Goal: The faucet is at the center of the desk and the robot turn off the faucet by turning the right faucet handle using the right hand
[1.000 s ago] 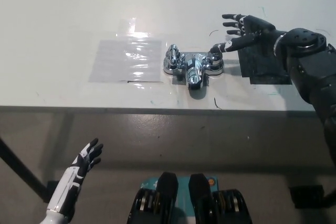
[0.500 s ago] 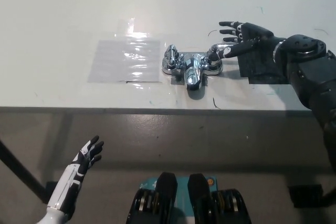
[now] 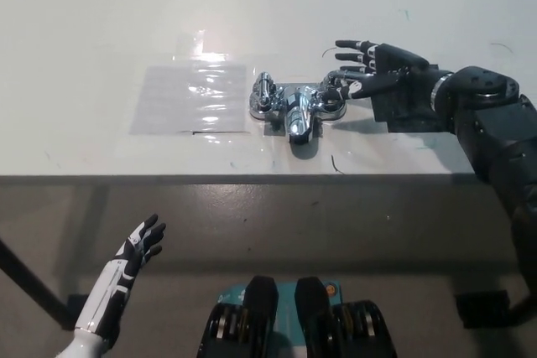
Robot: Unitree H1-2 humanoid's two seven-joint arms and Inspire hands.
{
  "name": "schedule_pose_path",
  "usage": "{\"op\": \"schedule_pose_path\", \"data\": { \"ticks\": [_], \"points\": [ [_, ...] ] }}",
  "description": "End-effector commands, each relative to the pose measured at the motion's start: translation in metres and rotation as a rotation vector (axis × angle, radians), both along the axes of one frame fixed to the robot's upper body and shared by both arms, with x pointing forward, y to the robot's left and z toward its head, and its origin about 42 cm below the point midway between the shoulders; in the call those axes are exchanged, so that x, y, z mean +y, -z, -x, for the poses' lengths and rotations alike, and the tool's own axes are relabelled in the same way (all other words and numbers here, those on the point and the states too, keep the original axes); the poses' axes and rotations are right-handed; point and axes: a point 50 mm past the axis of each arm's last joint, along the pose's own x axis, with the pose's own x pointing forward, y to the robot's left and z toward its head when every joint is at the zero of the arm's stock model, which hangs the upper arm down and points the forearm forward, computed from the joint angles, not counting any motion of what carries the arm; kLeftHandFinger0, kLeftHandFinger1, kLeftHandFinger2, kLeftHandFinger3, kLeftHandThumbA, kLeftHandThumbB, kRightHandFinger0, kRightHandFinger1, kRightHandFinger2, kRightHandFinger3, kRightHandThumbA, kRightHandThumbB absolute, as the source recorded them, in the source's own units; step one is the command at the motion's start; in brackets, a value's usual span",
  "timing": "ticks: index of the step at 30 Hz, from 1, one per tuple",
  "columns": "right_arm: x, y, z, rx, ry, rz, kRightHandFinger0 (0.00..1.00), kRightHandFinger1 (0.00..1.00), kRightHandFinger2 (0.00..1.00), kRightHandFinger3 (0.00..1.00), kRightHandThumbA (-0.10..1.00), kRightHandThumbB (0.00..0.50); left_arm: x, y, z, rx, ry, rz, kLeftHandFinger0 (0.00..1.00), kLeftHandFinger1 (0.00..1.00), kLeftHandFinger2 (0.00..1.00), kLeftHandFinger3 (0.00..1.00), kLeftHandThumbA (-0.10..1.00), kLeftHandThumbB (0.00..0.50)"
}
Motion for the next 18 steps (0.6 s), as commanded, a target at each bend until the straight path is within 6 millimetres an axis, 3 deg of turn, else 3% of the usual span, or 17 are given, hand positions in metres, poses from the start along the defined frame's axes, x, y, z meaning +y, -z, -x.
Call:
{"op": "schedule_pose_path", "data": {
  "ticks": [1,3,9,18],
  "points": [
    [0.052,-0.023,0.002,-0.078,-0.182,-0.099,1.0,1.0,1.0,1.0,1.0,0.477,0.004,-0.013,-0.006,-0.053,0.022,-0.028,1.0,1.0,1.0,1.0,1.0,0.464],
    [0.054,-0.024,0.002,-0.085,-0.194,-0.112,1.0,1.0,1.0,1.0,1.0,0.456,0.004,-0.013,-0.006,-0.053,0.027,-0.024,1.0,1.0,1.0,1.0,1.0,0.452],
    [0.068,-0.026,0.007,-0.103,-0.228,-0.201,1.0,1.0,1.0,1.0,1.0,0.454,0.002,-0.012,-0.006,-0.051,0.024,-0.011,1.0,1.0,1.0,1.0,1.0,0.461],
    [0.082,-0.022,0.01,-0.128,-0.141,-0.299,1.0,1.0,1.0,1.0,1.0,0.439,0.004,-0.015,-0.007,-0.061,0.025,-0.014,1.0,1.0,1.0,1.0,1.0,0.445]
  ]
}}
